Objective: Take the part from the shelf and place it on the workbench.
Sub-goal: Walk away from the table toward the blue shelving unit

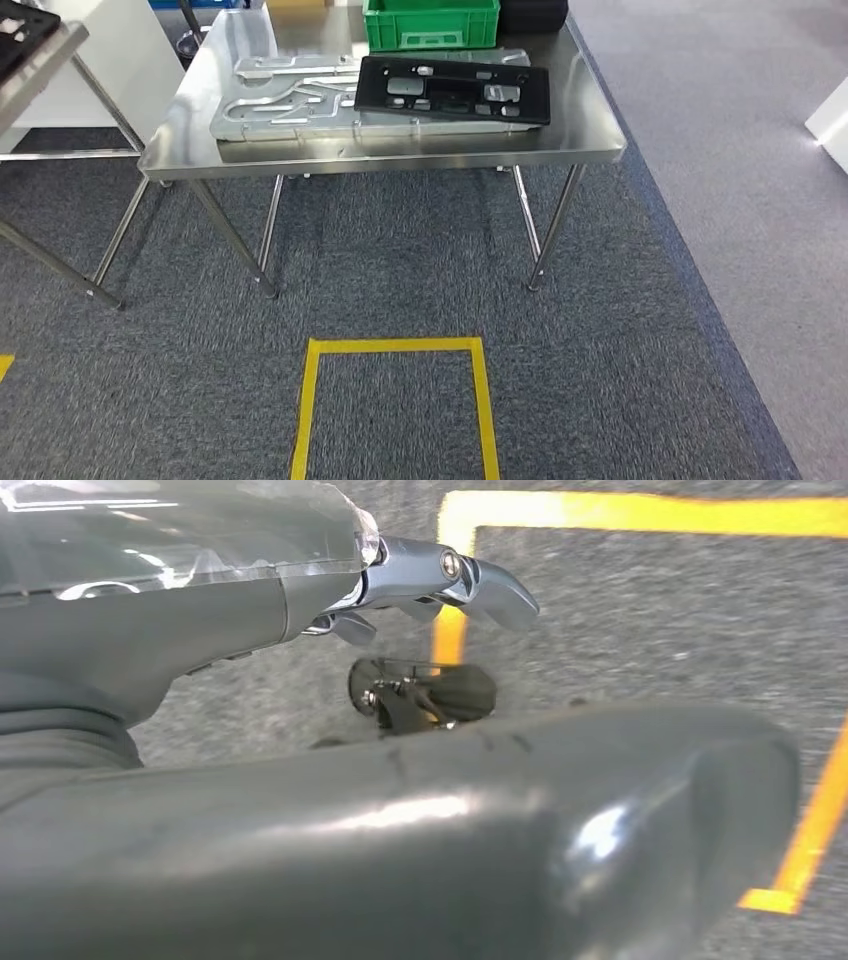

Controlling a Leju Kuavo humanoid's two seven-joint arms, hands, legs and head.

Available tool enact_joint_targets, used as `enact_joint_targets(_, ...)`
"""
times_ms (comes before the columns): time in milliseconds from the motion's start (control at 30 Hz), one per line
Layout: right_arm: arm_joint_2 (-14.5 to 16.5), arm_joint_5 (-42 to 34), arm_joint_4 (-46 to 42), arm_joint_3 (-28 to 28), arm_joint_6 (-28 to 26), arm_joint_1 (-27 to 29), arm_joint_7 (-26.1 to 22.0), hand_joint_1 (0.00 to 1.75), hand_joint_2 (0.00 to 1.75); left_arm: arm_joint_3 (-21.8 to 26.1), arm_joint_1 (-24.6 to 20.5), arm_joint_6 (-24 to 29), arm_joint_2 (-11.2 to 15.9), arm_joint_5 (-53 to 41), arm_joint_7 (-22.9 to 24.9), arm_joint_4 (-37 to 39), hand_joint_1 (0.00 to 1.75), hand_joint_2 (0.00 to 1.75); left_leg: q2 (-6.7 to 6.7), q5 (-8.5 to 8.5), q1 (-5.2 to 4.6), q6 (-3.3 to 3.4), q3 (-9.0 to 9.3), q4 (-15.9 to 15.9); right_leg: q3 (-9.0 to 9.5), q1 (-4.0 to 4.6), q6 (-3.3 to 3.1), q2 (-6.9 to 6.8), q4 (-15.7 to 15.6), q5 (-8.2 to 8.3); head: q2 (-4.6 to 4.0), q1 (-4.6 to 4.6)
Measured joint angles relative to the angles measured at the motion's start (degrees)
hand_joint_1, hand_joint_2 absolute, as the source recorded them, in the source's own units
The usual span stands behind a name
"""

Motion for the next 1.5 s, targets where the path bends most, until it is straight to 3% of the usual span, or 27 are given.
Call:
enact_joint_targets(67,0.0,0.1,0.0,0.2,0.1,0.1,-0.3,0.00,0.00,0.0,0.1,0.0,0.0,0.0,0.0,0.0,0.00,0.00,-0.06,-5.64,0.30,-0.61,-1.40,7.0,-1.87,0.13,-0.27,-0.02,0.1,1.46,0.00,-0.09)
enact_joint_targets(100,0.0,0.1,0.0,0.2,0.1,0.1,-0.4,0.00,0.00,0.0,0.2,-0.1,0.0,-0.1,0.0,0.0,0.00,0.00,-0.06,-6.63,0.43,-0.81,-1.55,10.0,-2.83,0.19,-0.25,-0.04,0.3,2.12,0.00,-0.09)
enact_joint_targets(167,0.0,-0.1,0.0,0.3,0.3,0.1,-0.3,0.00,0.00,0.0,0.1,-0.2,0.0,-0.2,-0.1,0.0,0.00,0.00,-0.06,-4.68,0.58,-0.92,0.45,11.1,-4.87,0.22,-0.08,-0.07,0.8,3.32,0.00,-0.10)
enact_joint_targets(233,0.1,-0.4,0.0,0.3,0.4,0.1,-0.2,0.00,0.00,0.0,0.0,-0.2,0.1,-0.2,-0.1,0.0,0.00,0.00,-0.09,-2.08,0.59,-0.47,6.30,4.5,-6.58,0.23,0.22,-0.03,1.4,4.35,0.00,-0.12)
enact_joint_targets(300,0.3,-0.6,0.1,0.3,0.6,0.1,-0.2,0.00,0.00,-0.1,-0.2,-0.2,0.3,-0.2,-0.2,0.0,0.00,0.00,-0.12,-2.81,0.33,0.30,12.41,-4.3,-7.50,0.31,0.75,-0.03,1.7,5.36,0.00,-0.09)
enact_joint_targets(367,0.4,-0.7,0.1,0.2,0.6,0.1,-0.1,0.00,0.00,-0.1,-0.3,-0.3,0.5,-0.2,-0.2,0.0,0.00,0.00,-0.11,-3.71,-0.08,1.04,14.33,-8.2,-7.80,0.24,1.50,-0.15,1.6,6.51,0.00,-0.09)
enact_joint_targets(433,0.4,-0.8,0.2,0.2,0.6,0.1,-0.1,0.00,0.00,-0.1,-0.3,-0.3,0.5,-0.3,-0.2,0.0,0.00,0.00,0.06,-2.53,0.02,1.91,13.44,-8.5,-8.21,0.07,2.23,-0.08,1.9,6.41,0.00,-0.10)
enact_joint_targets(467,0.5,-0.8,0.2,0.3,0.6,0.2,-0.1,0.00,0.00,-0.1,-0.2,-0.3,0.5,-0.3,-0.2,0.0,0.00,0.00,0.19,-1.74,0.13,2.41,12.80,-8.6,-8.70,0.03,2.46,0.05,2.9,4.76,0.00,-0.04)
enact_joint_targets(567,0.6,-0.8,0.4,0.3,0.5,0.3,-0.1,0.00,0.00,-0.1,0.0,-0.2,0.5,-0.3,-0.2,0.0,0.00,0.00,0.40,0.55,0.09,3.16,10.04,-8.6,-11.05,-0.12,2.90,0.33,12.0,-3.94,0.00,0.11)
enact_joint_targets(600,0.6,-0.8,0.4,0.3,0.5,0.4,-0.1,0.00,0.00,-0.1,0.0,-0.2,0.5,-0.3,-0.2,0.0,0.00,0.00,0.42,1.27,0.04,3.11,8.97,-8.4,-11.48,-0.13,3.07,0.36,15.3,-5.28,0.00,0.12)
enact_joint_targets(633,0.6,-0.8,0.4,0.3,0.5,0.4,-0.1,0.00,0.00,-0.1,0.0,-0.2,0.5,-0.3,-0.2,0.0,0.00,0.00,0.44,1.95,0.03,3.02,7.81,-8.0,-11.31,-0.16,3.22,0.38,17.5,-5.06,0.00,0.12)
enact_joint_targets(667,0.6,-0.8,0.4,0.3,0.5,0.4,-0.1,0.00,0.00,-0.1,0.1,-0.2,0.5,-0.3,-0.2,0.0,0.00,0.00,0.45,2.54,0.06,2.87,6.61,-7.6,-10.32,-0.24,3.33,0.38,17.9,-3.60,0.00,0.12)
enact_joint_targets(733,0.6,-0.8,0.4,0.3,0.5,0.3,-0.1,0.00,0.00,-0.1,0.1,-0.2,0.5,-0.3,-0.3,0.0,0.00,0.00,0.45,3.44,0.16,2.42,4.27,-6.3,-5.44,-0.49,3.41,0.39,13.1,-0.63,0.00,0.12)
enact_joint_targets(800,0.6,-0.8,0.4,0.3,0.5,0.1,-0.2,0.00,0.00,-0.1,0.1,-0.2,0.5,-0.2,-0.6,0.0,0.00,0.00,0.42,4.04,0.05,1.83,2.54,-4.8,0.51,-0.49,3.10,0.46,4.8,-1.50,0.00,0.11)
enact_joint_targets(833,0.7,-0.8,0.4,0.3,0.5,0.0,-0.3,0.00,0.00,-0.1,0.1,-0.1,0.5,-0.2,-0.8,0.0,0.00,0.00,0.41,4.42,-0.03,1.50,2.04,-4.4,2.26,-0.39,2.76,0.50,2.0,-2.52,0.00,0.11)
enact_joint_targets(900,0.7,-0.7,0.4,0.3,0.6,0.0,-0.4,0.00,0.00,-0.1,0.2,0.0,0.5,-0.1,-1.2,0.0,0.00,0.00,0.38,5.33,-0.08,0.80,1.51,-4.2,2.48,-0.20,1.80,0.49,0.5,-2.92,0.00,0.11)
enact_joint_targets(933,0.8,-0.7,0.4,0.3,0.7,0.1,-0.4,0.00,0.00,-0.1,0.2,0.0,0.6,-0.1,-1.3,0.0,0.00,0.00,0.32,5.11,0.04,0.44,1.21,-4.1,1.96,-0.23,1.29,0.35,0.6,-2.37,0.00,0.10)
enact_joint_targets(1000,0.8,-0.7,0.4,0.3,0.7,0.0,-0.4,0.00,0.00,-0.1,0.4,0.0,0.6,-0.1,-1.4,0.0,0.00,0.00,0.17,1.39,0.27,-0.27,-0.09,-1.2,0.59,-0.38,0.30,0.06,0.5,-1.02,0.00,0.06)
enact_joint_targets(1067,0.9,-0.7,0.4,0.3,0.7,0.0,-0.4,0.00,0.00,-0.1,0.4,-0.1,0.6,-0.1,-1.4,0.0,0.00,0.00,0.11,-4.64,0.45,-0.79,-1.94,5.5,-1.15,-0.27,-0.17,-0.07,0.6,0.38,-0.01,0.00)
enact_joint_targets(1100,0.9,-0.7,0.4,0.3,0.7,0.0,-0.4,0.00,0.00,-0.1,0.4,-0.2,0.6,-0.1,-1.4,0.0,0.00,0.00,0.10,-6.38,0.52,-0.95,-2.51,9.1,-2.12,-0.17,-0.19,-0.08,0.7,1.08,-0.01,-0.01)
enact_joint_targets(1133,0.9,-0.7,0.4,0.3,0.7,0.0,-0.4,0.00,0.00,-0.1,0.4,-0.2,0.6,-0.1,-1.4,0.0,0.00,0.00,0.09,-6.66,0.59,-1.01,-2.39,11.5,-3.15,-0.08,-0.17,-0.08,0.9,1.77,-0.01,-0.01)
enact_joint_targets(1200,0.9,-0.7,0.4,0.3,0.7,0.0,-0.3,0.00,0.00,-0.1,0.3,-0.3,0.7,-0.1,-1.3,0.0,0.00,0.00,0.07,-3.95,0.64,-0.82,0.60,10.9,-5.15,0.06,-0.01,-0.06,1.3,3.00,0.00,-0.01)
enact_joint_targets(1267,0.9,-0.6,0.4,0.3,0.7,-0.1,-0.3,0.00,0.00,-0.1,0.2,-0.3,0.8,-0.1,-1.3,0.0,0.00,0.00,0.00,-1.95,0.49,-0.17,7.14,3.2,-6.57,0.17,0.30,0.01,1.6,4.04,0.00,-0.01)
enact_joint_targets(1333,1.0,-0.6,0.4,0.3,0.8,-0.2,-0.2,0.00,0.00,-0.1,-0.1,-0.3,0.9,-0.2,-1.3,0.0,0.00,0.00,-0.07,-2.93,0.18,0.54,12.92,-5.2,-7.33,0.27,0.87,-0.02,1.8,5.12,0.00,0.01)
enact_joint_targets(1367,1.0,-0.6,0.4,0.3,0.8,-0.2,-0.2,0.00,0.00,-0.1,-0.2,-0.3,1.0,-0.2,-1.3,0.0,0.00,0.00,-0.11,-3.45,-0.02,0.81,14.21,-7.5,-7.58,0.26,1.23,-0.08,1.7,5.70,0.00,0.03)
enact_joint_targets(1433,1.0,-0.6,0.4,0.3,0.8,-0.1,-0.2,0.00,0.00,-0.1,-0.2,-0.3,0.9,-0.2,-1.3,0.0,0.00,0.00,0.00,-2.93,-0.03,1.32,13.76,-8.5,-8.01,0.13,1.93,-0.11,1.6,6.58,0.00,0.05)
enact_joint_targets(1500,1.0,-0.6,0.4,0.3,0.9,-0.1,-0.1,0.00,0.00,-0.1,-0.1,-0.3,0.9,-0.4,-1.2,0.0,0.00,0.00,0.26,-1.52,0.16,2.17,12.56,-8.7,-9.03,0.08,2.43,0.13,3.4,4.02,0.00,0.12)
